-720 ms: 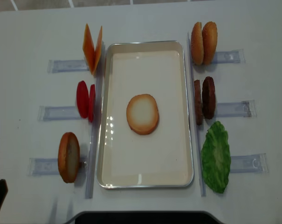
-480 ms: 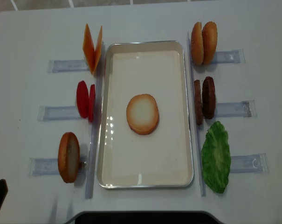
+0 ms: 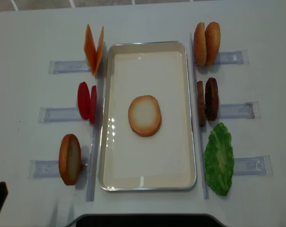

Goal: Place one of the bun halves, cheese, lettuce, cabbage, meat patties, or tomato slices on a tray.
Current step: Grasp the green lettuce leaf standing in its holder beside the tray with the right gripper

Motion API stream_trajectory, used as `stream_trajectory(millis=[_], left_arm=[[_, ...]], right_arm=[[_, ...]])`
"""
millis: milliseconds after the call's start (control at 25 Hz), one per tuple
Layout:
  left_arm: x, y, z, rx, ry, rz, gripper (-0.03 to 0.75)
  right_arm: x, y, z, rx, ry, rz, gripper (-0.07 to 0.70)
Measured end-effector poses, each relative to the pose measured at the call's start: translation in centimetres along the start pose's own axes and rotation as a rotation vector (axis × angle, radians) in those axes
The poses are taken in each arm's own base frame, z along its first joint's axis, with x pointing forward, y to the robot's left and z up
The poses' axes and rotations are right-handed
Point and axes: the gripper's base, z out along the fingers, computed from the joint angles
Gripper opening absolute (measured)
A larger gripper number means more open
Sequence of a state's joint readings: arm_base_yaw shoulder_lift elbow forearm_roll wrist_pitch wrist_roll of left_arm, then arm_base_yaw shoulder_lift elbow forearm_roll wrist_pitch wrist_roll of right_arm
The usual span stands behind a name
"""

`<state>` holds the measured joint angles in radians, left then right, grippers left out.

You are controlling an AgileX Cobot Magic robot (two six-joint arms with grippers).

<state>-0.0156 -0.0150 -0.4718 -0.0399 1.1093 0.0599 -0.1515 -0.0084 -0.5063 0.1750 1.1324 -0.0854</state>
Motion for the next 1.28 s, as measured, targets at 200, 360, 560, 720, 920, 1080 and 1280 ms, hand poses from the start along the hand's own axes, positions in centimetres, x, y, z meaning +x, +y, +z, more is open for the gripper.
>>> stream_trajectory(millis=[200,360,560,720,920,1080,1280], left_arm=[[0.0,0.0,0.0,0.0,0.0,0.0,0.345],[0.0,0.0,0.0,0.0,0.0,0.0,0.345],[0.0,0.0,0.0,0.0,0.0,0.0,0.345],[0.0,0.0,0.0,0.0,0.0,0.0,0.345],[0.0,0.0,0.0,0.0,0.0,0.0,0.345],[0.0,0.0,0.0,0.0,0.0,0.0,0.345],[0.0,0.0,0.0,0.001,0.0,-0.001,0.345]], right_arm=[[0.0,0.0,0.0,0.0,0.0,0.0,0.416],[0.0,0.0,0.0,-0.005,-0.002,0.003,0.416],[-1.4,-0.3,2.3,-0.002,0.156,0.068,0.416],[-4.8,-1.2,7.3,0.007,0.438,0.12,0.416],[-8.9,-2.2,13.6,-0.004,0.733,0.134,0.416],[-10.4,-2.2,15.9,-0.015,0.835,0.126,0.412],[-9.9,2.1,16.0,-0.044,0.893,0.008,0.412]])
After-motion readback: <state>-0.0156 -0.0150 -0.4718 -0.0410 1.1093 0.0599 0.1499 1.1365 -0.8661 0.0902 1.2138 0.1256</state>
